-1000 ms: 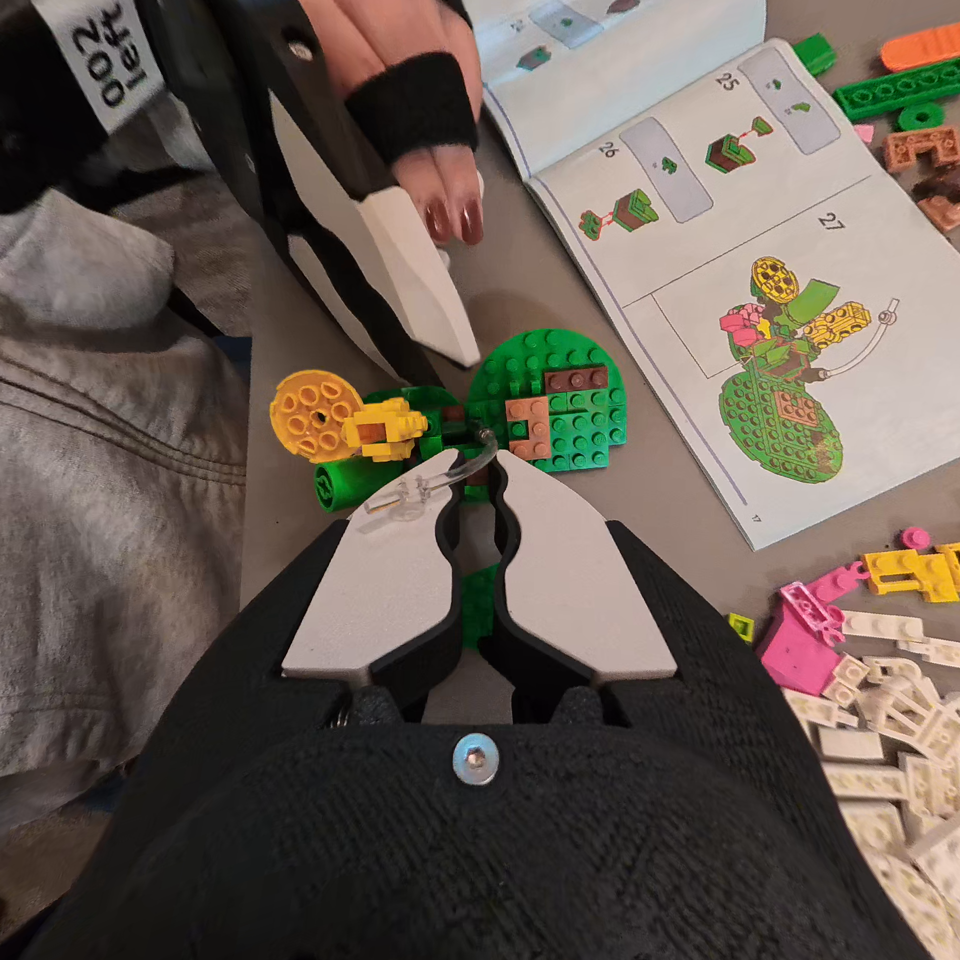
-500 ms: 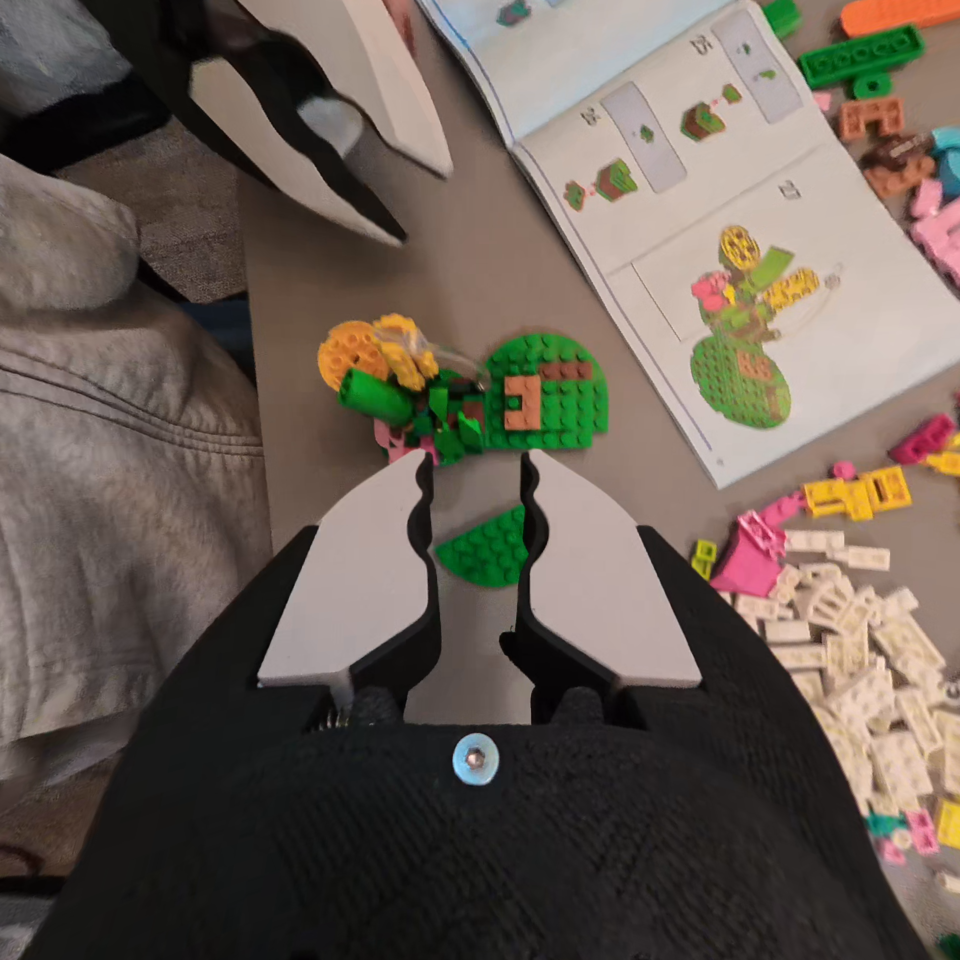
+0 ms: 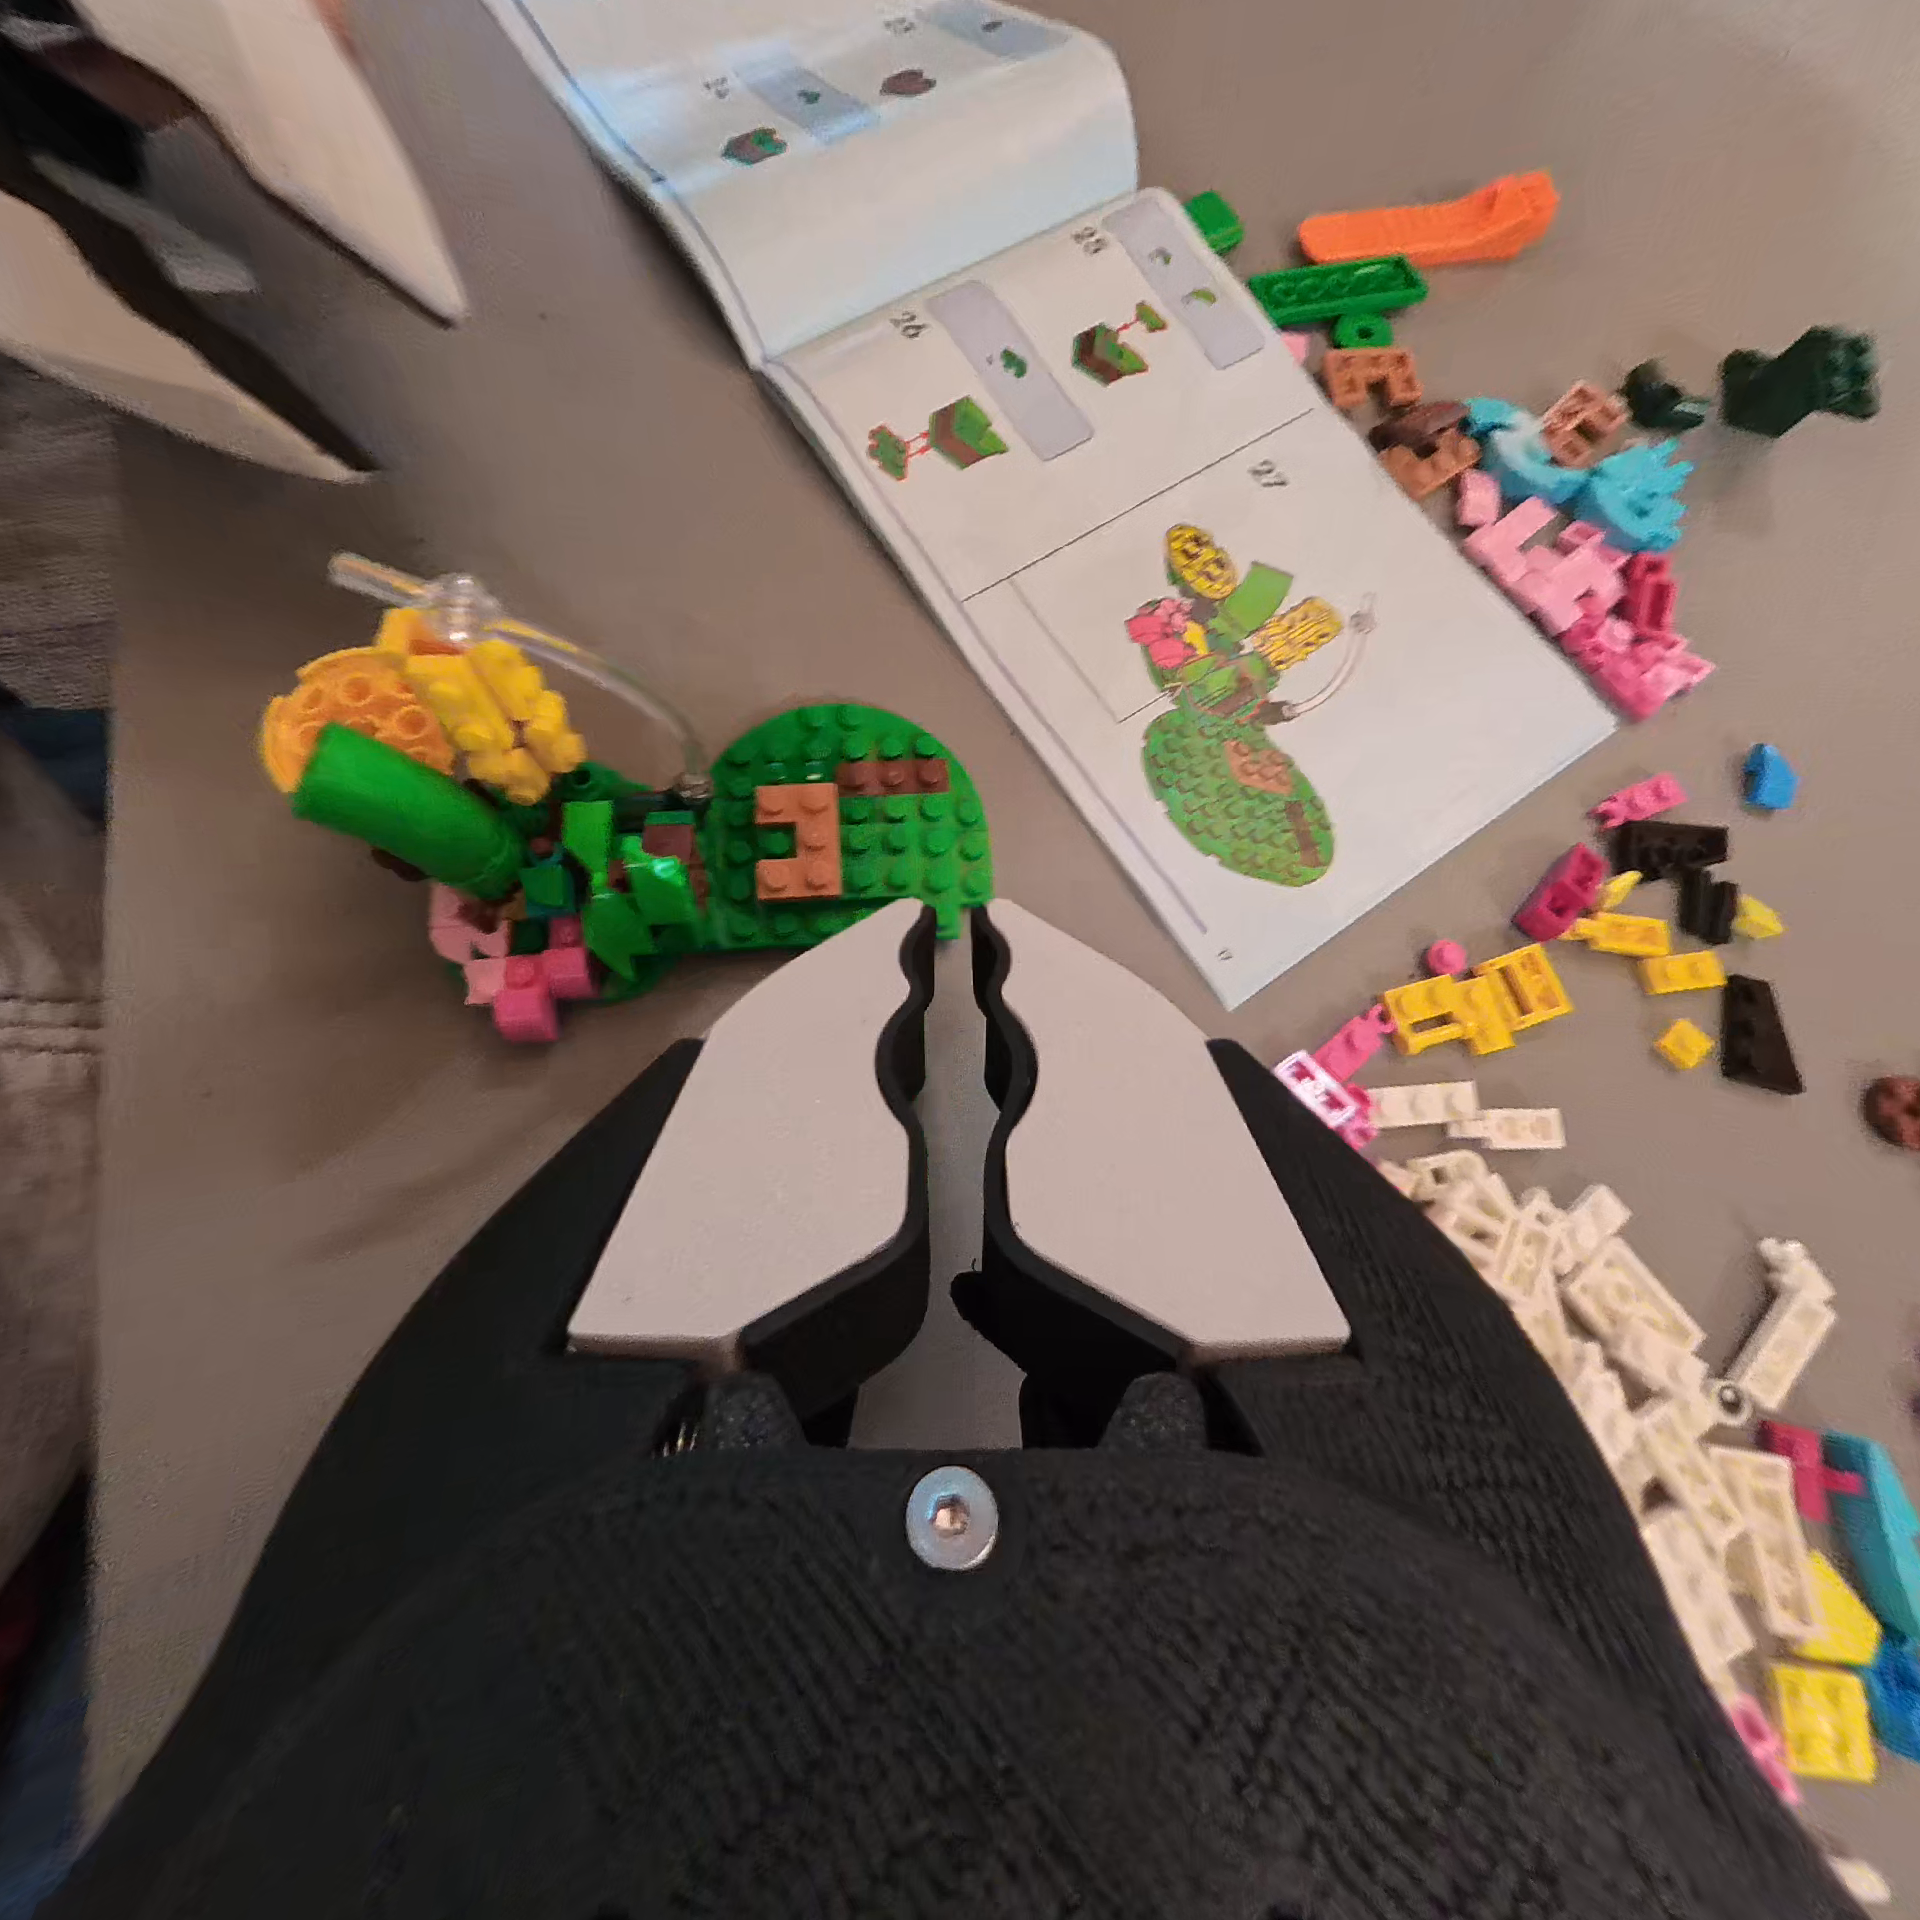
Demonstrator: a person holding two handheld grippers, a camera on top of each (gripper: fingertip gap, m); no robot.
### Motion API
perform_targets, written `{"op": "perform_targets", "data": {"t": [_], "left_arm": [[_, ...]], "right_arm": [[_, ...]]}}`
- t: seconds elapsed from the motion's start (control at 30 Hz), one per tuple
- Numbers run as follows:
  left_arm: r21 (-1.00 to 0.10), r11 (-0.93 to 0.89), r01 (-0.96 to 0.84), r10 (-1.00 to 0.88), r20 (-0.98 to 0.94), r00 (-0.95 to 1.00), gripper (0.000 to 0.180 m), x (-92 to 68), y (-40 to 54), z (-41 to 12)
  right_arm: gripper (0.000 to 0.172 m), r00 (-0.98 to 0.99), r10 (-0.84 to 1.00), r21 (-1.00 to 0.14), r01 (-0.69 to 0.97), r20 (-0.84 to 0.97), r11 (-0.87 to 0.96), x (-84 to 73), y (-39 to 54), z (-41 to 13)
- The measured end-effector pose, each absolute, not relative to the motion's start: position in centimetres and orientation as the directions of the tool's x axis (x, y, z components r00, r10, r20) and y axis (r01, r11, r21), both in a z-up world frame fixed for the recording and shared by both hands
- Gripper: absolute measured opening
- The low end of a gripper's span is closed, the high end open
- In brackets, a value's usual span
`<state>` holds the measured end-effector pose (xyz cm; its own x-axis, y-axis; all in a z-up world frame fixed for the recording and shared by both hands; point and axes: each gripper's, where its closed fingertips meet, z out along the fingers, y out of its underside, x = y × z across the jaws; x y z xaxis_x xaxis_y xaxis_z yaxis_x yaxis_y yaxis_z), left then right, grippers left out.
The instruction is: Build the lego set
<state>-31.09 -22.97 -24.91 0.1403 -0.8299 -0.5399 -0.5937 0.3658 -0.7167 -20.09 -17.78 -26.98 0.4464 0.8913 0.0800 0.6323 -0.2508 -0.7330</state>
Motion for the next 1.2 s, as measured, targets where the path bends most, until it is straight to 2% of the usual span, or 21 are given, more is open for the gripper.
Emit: {"op": "perform_targets", "data": {"t": [0.03, 0.23, 0.4, 0.5, 0.57, 0.67, 0.77, 1.0, 1.1, 1.2], "left_arm": [[-0.719, 0.359, -0.595, -0.831, -0.537, 0.148, 0.028, -31.2, -23.1, -24.9], [-0.758, 0.298, -0.58, -0.852, -0.486, 0.197, 0.028, -31.6, -24.0, -24.6], [-0.775, 0.257, -0.578, -0.856, -0.459, 0.235, 0.029, -32.6, -24.9, -24.3], [-0.774, 0.242, -0.586, -0.848, -0.462, 0.26, 0.029, -33.4, -25.2, -24.3], [-0.775, 0.232, -0.588, -0.843, -0.462, 0.276, 0.029, -33.8, -25.5, -24.2], [-0.779, 0.228, -0.584, -0.835, -0.465, 0.294, 0.029, -34.3, -26.1, -23.9], [-0.779, 0.229, -0.583, -0.827, -0.472, 0.306, 0.029, -34.7, -27.0, -23.6], [-0.787, 0.248, -0.565, -0.816, -0.484, 0.315, 0.029, -34.5, -29.3, -23.6], [-0.798, 0.233, -0.556, -0.821, -0.468, 0.327, 0.029, -34.0, -30.3, -23.9], [-0.803, 0.202, -0.56, -0.823, -0.449, 0.348, 0.029, -33.3, -30.9, -24.4]], "right_arm": [[0.005, 0.45, 0.888, -0.731, 0.636, 0.093, -0.245, -20.2, -17.3, -27.2], [0.0, 0.427, 0.896, -0.66, 0.709, 0.124, -0.247, -20.7, -16.9, -28.9], [0.0, 0.39, 0.921, -0.611, 0.732, 0.016, -0.3, -20.8, -20.1, -28.8], [0.0, 0.295, 0.955, -0.61, 0.751, -0.033, -0.253, -21.0, -22.7, -28.4], [0.005, 0.27, 0.963, -0.65, 0.734, 0.014, -0.197, -20.8, -22.5, -27.5], [0.022, 0.186, 0.983, -0.729, 0.672, -0.008, -0.133, -22.1, -23.7, -26.4], [0.034, 0.162, 0.987, -0.7, 0.706, 0.01, -0.109, -22.7, -24.5, -27.4], [0.043, 0.24, 0.97, -0.626, 0.761, 0.027, -0.171, -23.7, -26.7, -29.0], [0.044, 0.273, 0.962, -0.663, 0.72, -0.001, -0.205, -24.9, -28.4, -28.7], [0.044, 0.336, 0.94, -0.725, 0.663, 0.066, -0.186, -25.3, -28.4, -27.8]]}}
